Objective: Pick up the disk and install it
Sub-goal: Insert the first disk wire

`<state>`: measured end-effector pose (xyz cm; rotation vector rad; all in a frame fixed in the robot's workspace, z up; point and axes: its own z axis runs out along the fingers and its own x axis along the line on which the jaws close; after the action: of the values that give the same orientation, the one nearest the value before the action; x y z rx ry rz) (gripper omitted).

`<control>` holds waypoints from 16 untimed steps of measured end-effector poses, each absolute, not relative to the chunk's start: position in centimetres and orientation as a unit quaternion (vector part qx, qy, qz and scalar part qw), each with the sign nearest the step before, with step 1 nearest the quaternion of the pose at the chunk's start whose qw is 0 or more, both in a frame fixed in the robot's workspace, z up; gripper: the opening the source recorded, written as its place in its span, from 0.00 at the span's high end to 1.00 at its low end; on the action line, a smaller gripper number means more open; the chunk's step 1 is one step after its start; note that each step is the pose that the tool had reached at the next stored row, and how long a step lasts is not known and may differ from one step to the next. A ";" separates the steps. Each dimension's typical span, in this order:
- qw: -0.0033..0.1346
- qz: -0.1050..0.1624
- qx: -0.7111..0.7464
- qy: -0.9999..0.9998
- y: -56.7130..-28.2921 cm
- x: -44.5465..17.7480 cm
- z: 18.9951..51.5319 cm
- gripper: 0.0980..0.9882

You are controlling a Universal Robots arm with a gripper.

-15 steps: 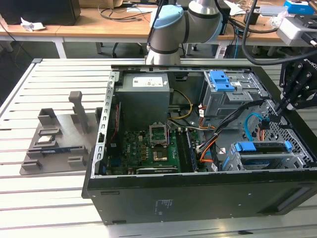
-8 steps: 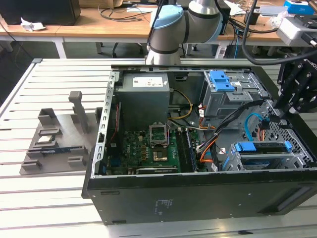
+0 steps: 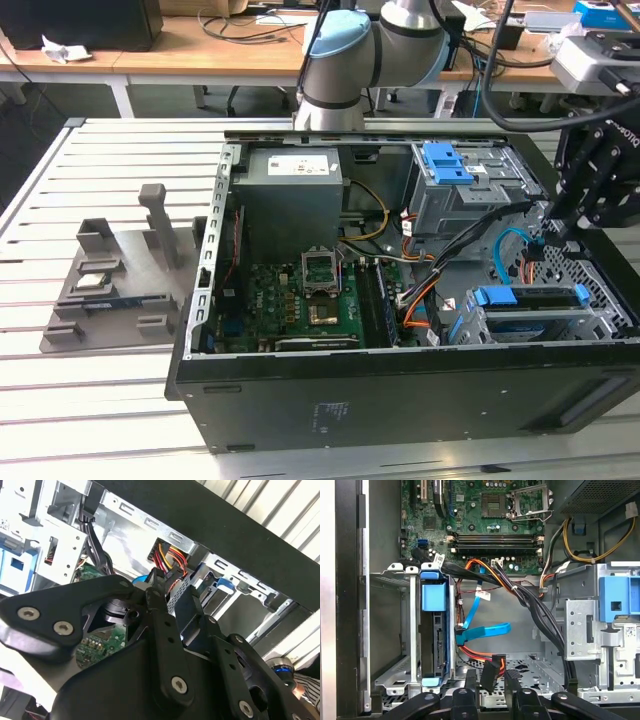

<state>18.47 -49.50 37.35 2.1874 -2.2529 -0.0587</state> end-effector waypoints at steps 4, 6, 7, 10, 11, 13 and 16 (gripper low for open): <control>0.001 -0.019 0.696 -0.717 -48.6 18.2 36.7 0.70; 0.001 -0.018 0.696 -0.717 -48.4 18.2 36.3 0.70; 0.001 -0.018 0.696 -0.717 -48.4 18.2 36.3 0.70; 0.002 -0.017 0.696 -0.717 -48.4 18.2 36.2 0.70; 0.002 -0.017 0.697 -0.717 -48.4 18.2 36.2 0.70; 0.002 -0.017 0.697 -0.717 -48.4 18.2 36.2 0.70; 0.002 -0.017 0.696 -0.717 -48.4 18.2 36.1 0.70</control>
<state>18.24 -48.40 36.15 2.1848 -2.2503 -0.0524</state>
